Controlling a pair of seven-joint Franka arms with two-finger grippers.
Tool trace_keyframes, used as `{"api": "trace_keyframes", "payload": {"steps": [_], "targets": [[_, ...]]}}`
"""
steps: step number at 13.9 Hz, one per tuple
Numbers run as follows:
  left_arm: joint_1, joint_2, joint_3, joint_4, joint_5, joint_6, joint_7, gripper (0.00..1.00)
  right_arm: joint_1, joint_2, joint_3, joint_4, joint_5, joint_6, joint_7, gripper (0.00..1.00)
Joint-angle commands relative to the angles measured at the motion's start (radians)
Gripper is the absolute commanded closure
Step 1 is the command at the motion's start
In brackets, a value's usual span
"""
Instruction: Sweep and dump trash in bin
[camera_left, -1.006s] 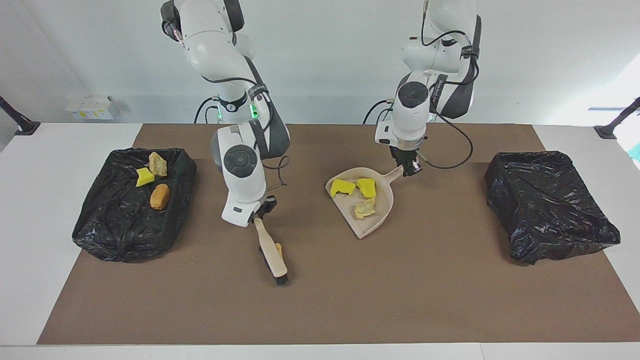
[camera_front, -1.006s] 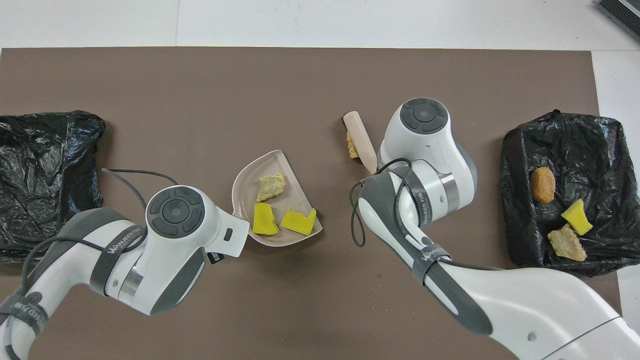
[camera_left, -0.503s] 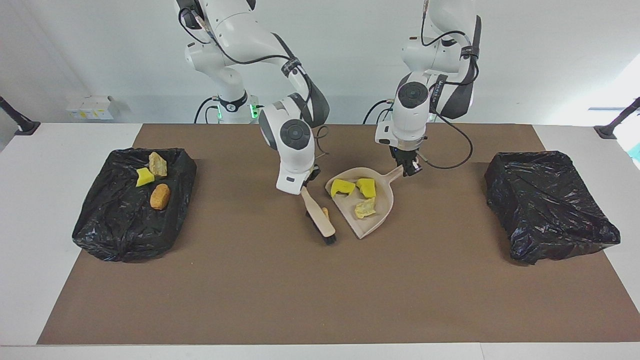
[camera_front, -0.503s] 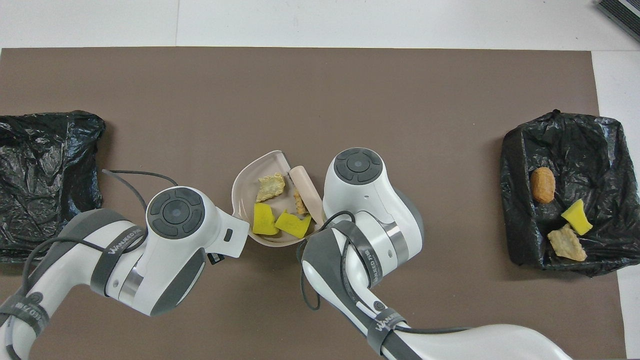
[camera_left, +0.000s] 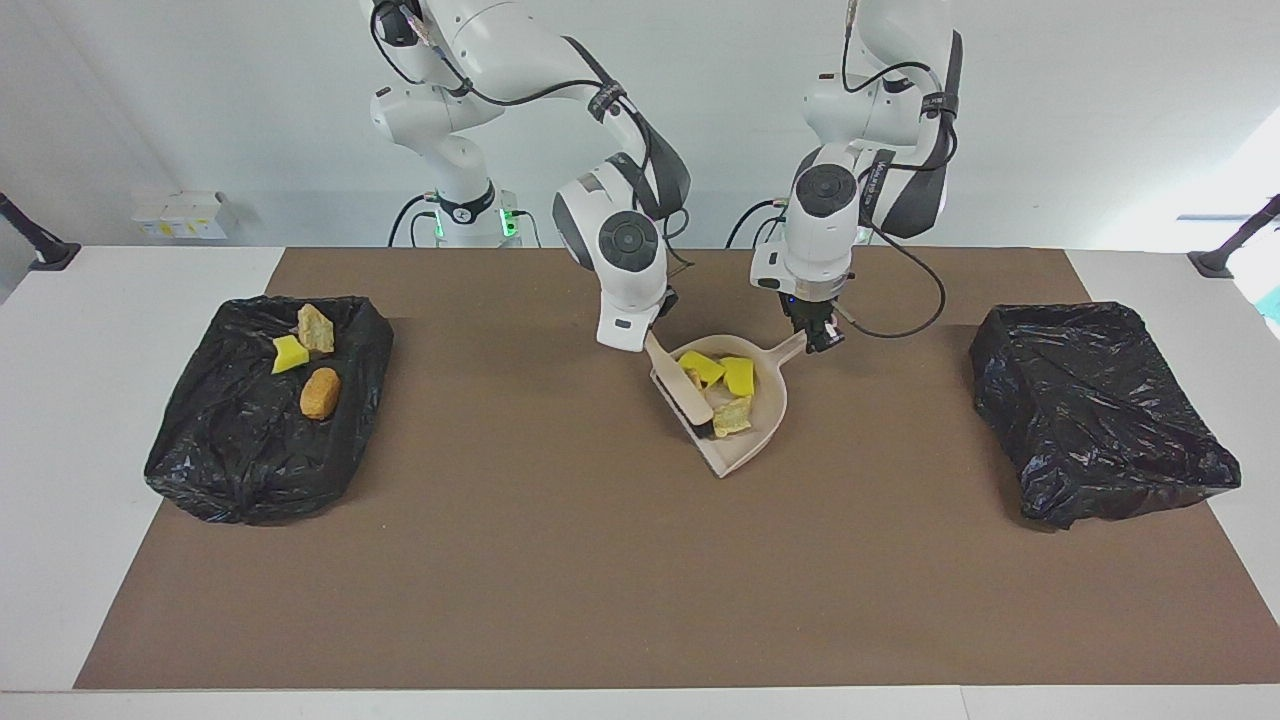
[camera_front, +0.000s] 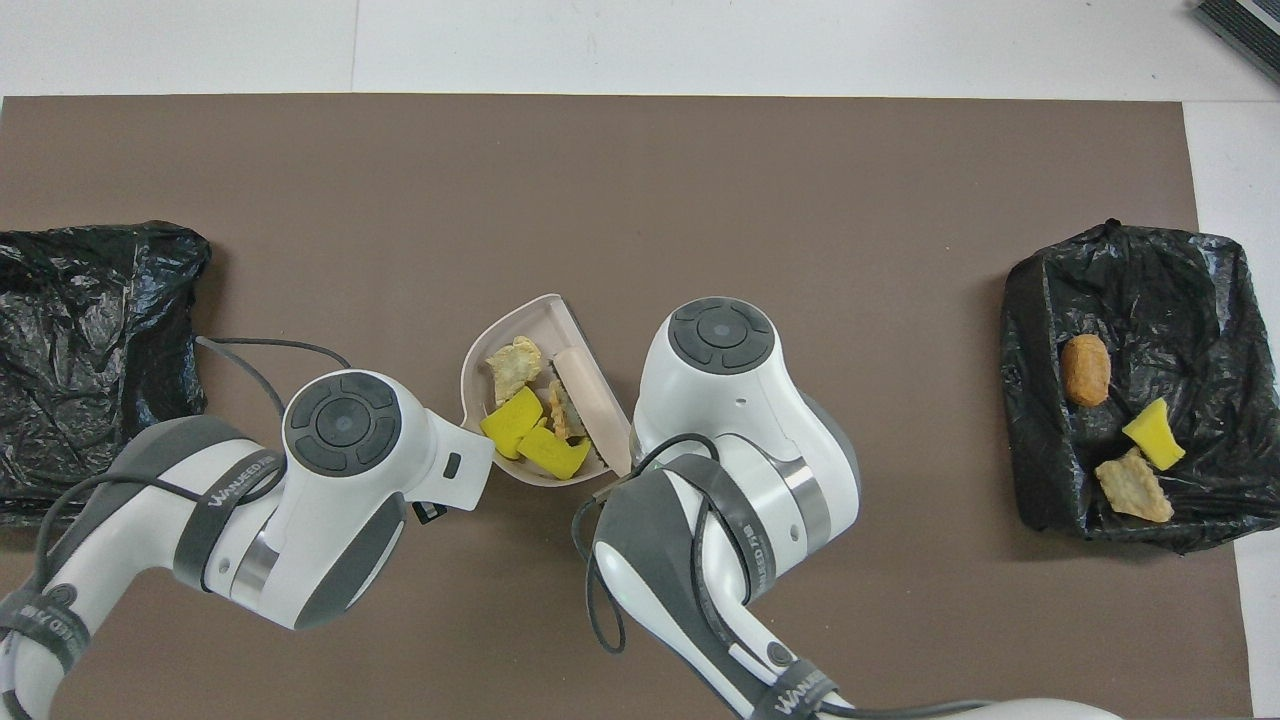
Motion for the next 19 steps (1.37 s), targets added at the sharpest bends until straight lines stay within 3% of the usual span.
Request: {"api": "trace_keyframes", "payload": {"steps": [1,3,5,8,11,13,15,16,18,19], "targets": [[0.069,-0.031,0.005,0.007,-0.024,0.052,-0.018,1.0,-0.034,-0.086,-0.001,-0.009,0.025,-0.095,0.014,1.0],[0.086,-0.038,0.007,0.011,-0.053,0.059,-0.016,1.0,-0.05,-0.121,-0.001,-0.019,0.013,-0.183,0.063,1.0],[0.126,-0.067,0.008,0.018,-0.056,0.056,-0.012,1.0,-0.03,-0.152,0.004,-0.054,0.01,-0.191,0.205,1.0],[0.193,-0.112,0.01,0.033,-0.067,0.008,-0.001,1.0,0.027,-0.201,0.005,-0.126,0.011,-0.144,0.425,1.0],[0.274,-0.11,0.018,0.138,-0.067,-0.148,0.011,1.0,0.131,-0.213,0.005,-0.225,0.011,-0.024,0.581,1.0],[0.359,-0.112,0.024,0.197,-0.067,-0.223,0.158,1.0,0.194,-0.181,0.005,-0.277,0.011,0.114,0.63,1.0],[0.473,-0.107,0.025,0.238,-0.067,-0.288,0.318,1.0,0.242,-0.143,0.005,-0.282,0.011,0.174,0.67,1.0],[0.588,-0.095,0.027,0.261,-0.067,-0.282,0.38,1.0,0.248,-0.128,0.005,-0.298,0.011,0.215,0.677,1.0],[0.705,-0.087,0.031,0.284,-0.065,-0.299,0.412,1.0,0.248,-0.126,0.005,-0.323,0.011,0.255,0.675,1.0],[0.751,-0.087,0.037,0.289,-0.068,-0.311,0.473,1.0,0.246,-0.124,0.005,-0.317,0.01,0.237,0.678,0.72]]}}
